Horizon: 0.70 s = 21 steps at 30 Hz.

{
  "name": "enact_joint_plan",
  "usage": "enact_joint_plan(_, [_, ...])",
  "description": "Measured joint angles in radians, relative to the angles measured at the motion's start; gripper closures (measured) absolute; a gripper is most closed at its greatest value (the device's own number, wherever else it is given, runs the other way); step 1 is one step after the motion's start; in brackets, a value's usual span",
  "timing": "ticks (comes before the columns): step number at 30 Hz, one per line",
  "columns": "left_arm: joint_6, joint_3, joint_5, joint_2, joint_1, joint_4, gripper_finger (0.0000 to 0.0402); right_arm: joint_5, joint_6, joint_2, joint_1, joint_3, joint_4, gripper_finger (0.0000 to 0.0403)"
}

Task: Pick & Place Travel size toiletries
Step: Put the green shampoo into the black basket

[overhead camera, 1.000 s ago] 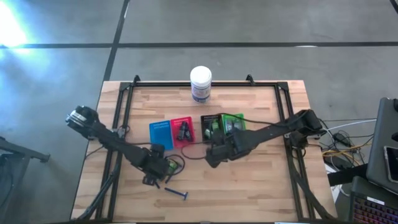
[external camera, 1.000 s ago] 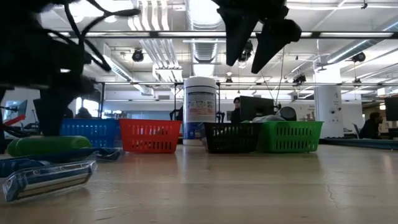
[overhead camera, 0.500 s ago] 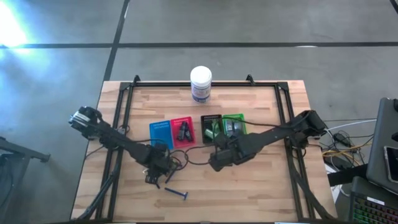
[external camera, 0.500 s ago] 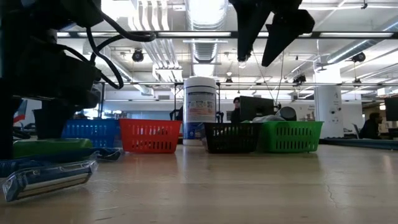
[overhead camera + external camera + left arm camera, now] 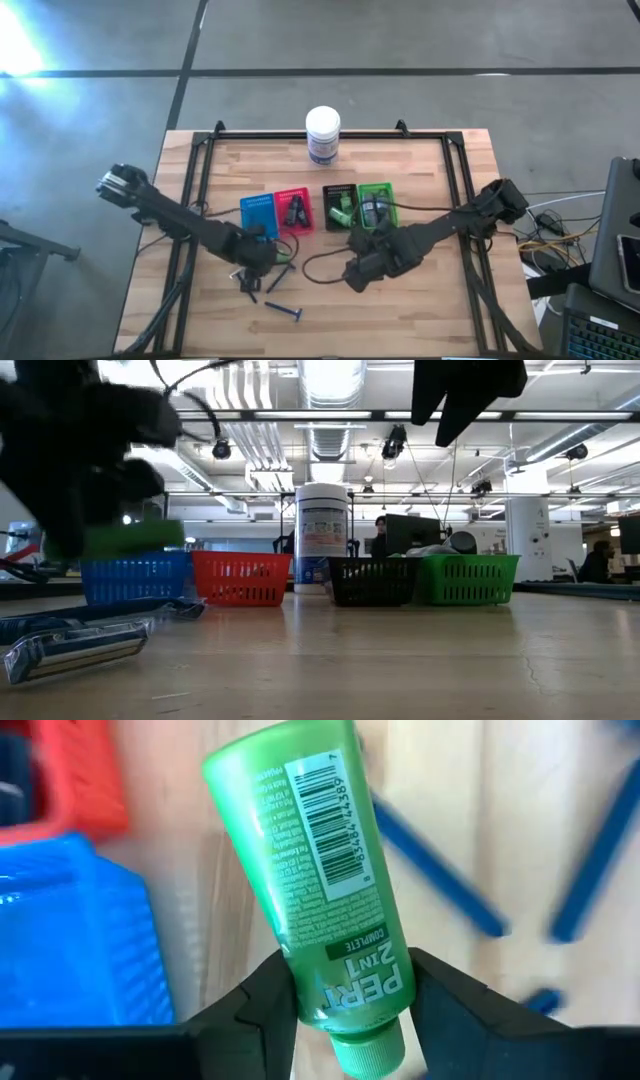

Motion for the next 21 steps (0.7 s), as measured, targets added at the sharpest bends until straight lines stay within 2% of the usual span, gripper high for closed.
enact_joint_plan(3, [-0.023, 0.005, -0.002, -0.102, 0.001, 0.059, 0.0241, 0.011, -0.011, 0.0, 0.0, -0.002, 0.016, 0.016])
enact_joint_plan(10, [-0.076, 0.004, 0.003, -0.274, 0.055, 0.368, 0.0241, 0.018, -0.174, -0.032, -0.01, 0.008, 0.207, 0.0174])
enact_joint_plan(21, [-0.042, 0.004, 0.032, -0.313, 0.123, 0.82, 0.0241, 0.048, -0.446, -0.179, -0.07, 0.074, 0.531, 0.0147])
